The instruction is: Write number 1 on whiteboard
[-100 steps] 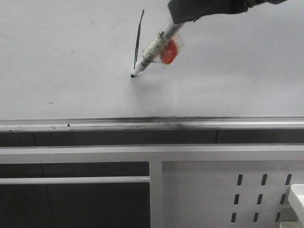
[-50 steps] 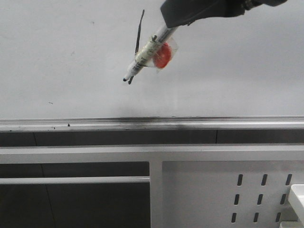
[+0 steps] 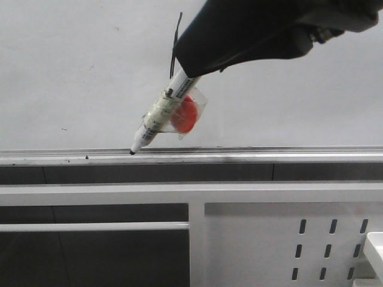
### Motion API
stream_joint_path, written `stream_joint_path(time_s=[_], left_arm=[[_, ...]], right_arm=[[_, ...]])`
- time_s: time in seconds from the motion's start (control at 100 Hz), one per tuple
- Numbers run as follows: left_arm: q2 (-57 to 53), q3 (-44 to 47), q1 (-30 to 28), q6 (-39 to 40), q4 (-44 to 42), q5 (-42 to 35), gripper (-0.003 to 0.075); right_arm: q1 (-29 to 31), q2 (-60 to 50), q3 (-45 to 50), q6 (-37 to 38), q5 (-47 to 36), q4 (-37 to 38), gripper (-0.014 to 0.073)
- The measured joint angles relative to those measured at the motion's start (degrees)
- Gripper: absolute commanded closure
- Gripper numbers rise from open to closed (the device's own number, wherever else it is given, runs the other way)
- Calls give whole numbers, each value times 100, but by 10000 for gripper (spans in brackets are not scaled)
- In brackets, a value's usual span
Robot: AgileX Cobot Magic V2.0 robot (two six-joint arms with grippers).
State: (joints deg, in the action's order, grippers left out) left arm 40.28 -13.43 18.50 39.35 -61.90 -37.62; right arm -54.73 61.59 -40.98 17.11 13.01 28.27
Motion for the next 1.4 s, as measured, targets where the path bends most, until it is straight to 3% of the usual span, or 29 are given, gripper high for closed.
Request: stream_joint_path(time_s=[0.23,0.61,0.91,1.4], left_arm=[[1276,-139,0,-105,-606,-1005,390],[2705,-941,0,-209,-706,-1227,407],[3070,-1049,0,-209,-1236,-1297,407],[3100,-1089,0,-339,-1284,-1156,436]], right_arm=[[-6,0,-172,0,23,-21,663],[-346,0,-366,0,48,-61,663],[-407,0,-366,0,92,-87,663],[-407,0,-366,0,92,-149,663]])
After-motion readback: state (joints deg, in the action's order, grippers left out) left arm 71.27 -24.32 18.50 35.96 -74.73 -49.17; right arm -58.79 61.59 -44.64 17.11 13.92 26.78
